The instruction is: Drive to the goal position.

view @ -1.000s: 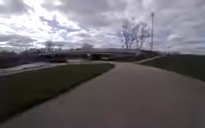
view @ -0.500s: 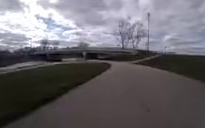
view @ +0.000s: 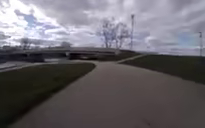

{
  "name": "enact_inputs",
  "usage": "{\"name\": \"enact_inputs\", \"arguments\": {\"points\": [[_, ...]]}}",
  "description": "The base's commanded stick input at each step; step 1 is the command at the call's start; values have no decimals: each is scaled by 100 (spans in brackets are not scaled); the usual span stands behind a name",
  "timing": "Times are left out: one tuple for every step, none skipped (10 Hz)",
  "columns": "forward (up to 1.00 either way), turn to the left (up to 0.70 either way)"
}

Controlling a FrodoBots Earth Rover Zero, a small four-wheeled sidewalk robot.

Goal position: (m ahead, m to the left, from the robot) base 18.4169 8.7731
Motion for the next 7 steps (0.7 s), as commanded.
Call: {"name": "enact_inputs", "arguments": {"points": [[100,0],[100,0],[100,0],[100,0],[100,1],[100,8],[100,16]]}}
